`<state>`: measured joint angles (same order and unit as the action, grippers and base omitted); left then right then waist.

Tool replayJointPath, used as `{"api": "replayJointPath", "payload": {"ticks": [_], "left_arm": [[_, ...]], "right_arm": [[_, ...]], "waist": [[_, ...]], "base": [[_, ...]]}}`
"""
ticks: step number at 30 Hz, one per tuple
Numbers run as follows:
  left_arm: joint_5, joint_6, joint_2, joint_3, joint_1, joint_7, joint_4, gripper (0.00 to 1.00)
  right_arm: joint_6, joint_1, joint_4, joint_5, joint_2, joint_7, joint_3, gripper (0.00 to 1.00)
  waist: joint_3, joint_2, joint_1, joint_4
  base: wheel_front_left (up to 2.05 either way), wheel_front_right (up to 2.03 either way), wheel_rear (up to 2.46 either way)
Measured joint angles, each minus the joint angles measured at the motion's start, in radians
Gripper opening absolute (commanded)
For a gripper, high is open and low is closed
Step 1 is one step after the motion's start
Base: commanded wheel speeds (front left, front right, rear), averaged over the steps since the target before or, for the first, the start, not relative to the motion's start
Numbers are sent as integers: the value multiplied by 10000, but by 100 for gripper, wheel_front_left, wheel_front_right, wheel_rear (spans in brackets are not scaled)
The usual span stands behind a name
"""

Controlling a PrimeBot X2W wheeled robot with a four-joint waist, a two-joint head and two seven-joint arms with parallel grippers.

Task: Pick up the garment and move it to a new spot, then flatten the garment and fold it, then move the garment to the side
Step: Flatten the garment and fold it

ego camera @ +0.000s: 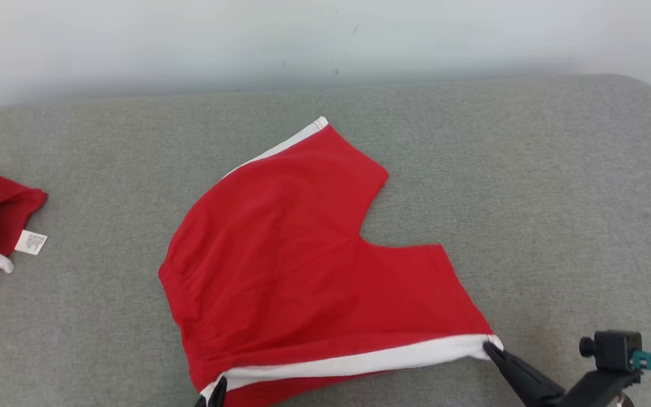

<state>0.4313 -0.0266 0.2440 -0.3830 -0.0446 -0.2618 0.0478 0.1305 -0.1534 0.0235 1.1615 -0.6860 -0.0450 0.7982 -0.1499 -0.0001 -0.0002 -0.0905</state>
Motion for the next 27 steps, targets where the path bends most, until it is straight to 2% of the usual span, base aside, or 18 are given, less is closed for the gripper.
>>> {"api": "replayJointPath", "payload": {"ticks": [6,12,15,21,27], "left_arm": [[-485,431,-454,520,-358,0,-261,0],[-1016,878,-895,1043,-284,0,-13,0],[-1177,1053,-1072,1292,13,0,199,0],[-1678,1221,-1206,1645,864,0,359,0],[-1770,1329,-1250,1944,2374,0,-169,0]], "right_arm": [[0,787,-242,23,6,370,-520,0],[0,535,-596,-828,395,61,-1302,0],[0,-24,-566,-1241,709,-161,-1728,0],[0,-1814,-56,-2458,1243,186,-1797,0],[0,-4170,1365,-3210,1965,330,-1634,0]], "waist": [[-49,1,2,117],[19,0,1,144],[45,1,2,198],[31,1,2,412],[-303,2,2,675]], "base": [[0,0,0],[0,0,0],[0,0,0],[0,0,0],[0,0,0]]}}
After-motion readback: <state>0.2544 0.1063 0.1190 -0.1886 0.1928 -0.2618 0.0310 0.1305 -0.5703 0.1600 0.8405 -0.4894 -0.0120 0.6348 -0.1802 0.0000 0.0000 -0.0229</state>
